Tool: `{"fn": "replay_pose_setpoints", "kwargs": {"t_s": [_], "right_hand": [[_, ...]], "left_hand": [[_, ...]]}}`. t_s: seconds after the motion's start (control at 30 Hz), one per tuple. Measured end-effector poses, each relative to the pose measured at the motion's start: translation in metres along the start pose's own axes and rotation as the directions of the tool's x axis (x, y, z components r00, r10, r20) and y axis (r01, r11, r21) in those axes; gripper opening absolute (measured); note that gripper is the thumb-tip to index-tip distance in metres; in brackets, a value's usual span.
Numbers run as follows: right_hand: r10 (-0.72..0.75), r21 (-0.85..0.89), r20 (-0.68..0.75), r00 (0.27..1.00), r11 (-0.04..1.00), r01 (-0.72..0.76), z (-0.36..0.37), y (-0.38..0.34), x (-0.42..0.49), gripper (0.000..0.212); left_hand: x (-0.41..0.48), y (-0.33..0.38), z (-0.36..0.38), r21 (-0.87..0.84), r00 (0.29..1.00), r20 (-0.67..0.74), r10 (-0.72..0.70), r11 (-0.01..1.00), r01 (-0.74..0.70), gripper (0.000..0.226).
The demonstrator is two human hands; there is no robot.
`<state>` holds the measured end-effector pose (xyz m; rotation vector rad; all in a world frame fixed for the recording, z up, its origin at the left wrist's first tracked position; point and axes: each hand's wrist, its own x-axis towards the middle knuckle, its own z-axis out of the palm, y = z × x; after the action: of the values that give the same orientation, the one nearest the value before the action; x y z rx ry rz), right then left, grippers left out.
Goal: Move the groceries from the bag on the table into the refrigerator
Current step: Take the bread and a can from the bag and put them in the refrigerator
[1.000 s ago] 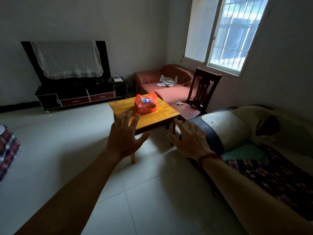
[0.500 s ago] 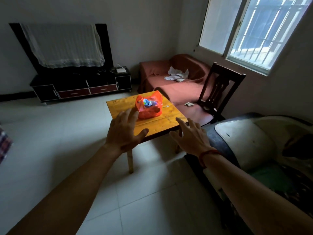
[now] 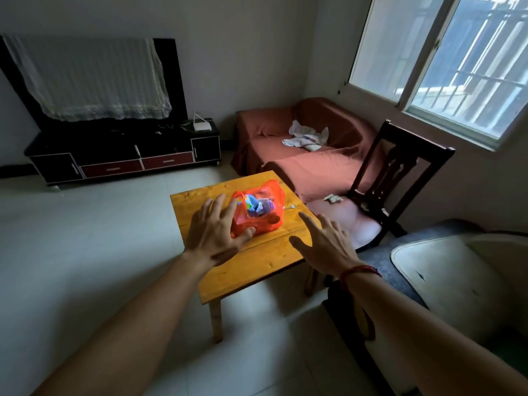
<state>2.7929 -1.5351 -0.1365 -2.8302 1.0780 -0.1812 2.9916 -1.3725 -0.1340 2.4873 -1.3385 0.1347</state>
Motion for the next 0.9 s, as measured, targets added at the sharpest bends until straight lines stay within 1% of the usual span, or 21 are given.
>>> {"fn": "replay_pose_setpoints", "kwargs": {"t_s": [0.17, 0.27, 0.47, 0.7, 0.9], "right_hand": [[0.018, -0.005, 0.019, 1.0, 1.0, -0.018, 0.011, 0.01, 0.08, 0.073], [0.005, -0.009, 0.032, 0.999, 1.0, -0.004, 0.022, 0.019, 0.126, 0.073], [-0.04, 0.057, 0.086, 0.995, 0.998, 0.035, 0.053, 0.041, 0.218, 0.074], [-0.115, 0.108, 0.189, 0.975, 0.99, 0.095, 0.093, 0.061, 0.324, 0.076], [-0.145, 0.109, 0.294, 0.945, 0.987, 0.118, 0.123, 0.071, 0.383, 0.077]], "left_hand": [[0.083, -0.022, 0.023, -0.058, 1.0, 0.021, -0.018, 0.998, 0.02, 0.106], [0.123, -0.03, 0.041, -0.069, 0.999, 0.032, -0.021, 0.997, 0.023, 0.104], [0.193, -0.042, 0.083, -0.11, 0.997, 0.047, -0.067, 0.991, 0.071, 0.101], [0.269, -0.064, 0.128, -0.035, 0.978, 0.095, -0.186, 0.981, 0.19, 0.096], [0.316, -0.078, 0.157, -0.025, 0.952, 0.157, -0.262, 0.963, 0.269, 0.099]]}}
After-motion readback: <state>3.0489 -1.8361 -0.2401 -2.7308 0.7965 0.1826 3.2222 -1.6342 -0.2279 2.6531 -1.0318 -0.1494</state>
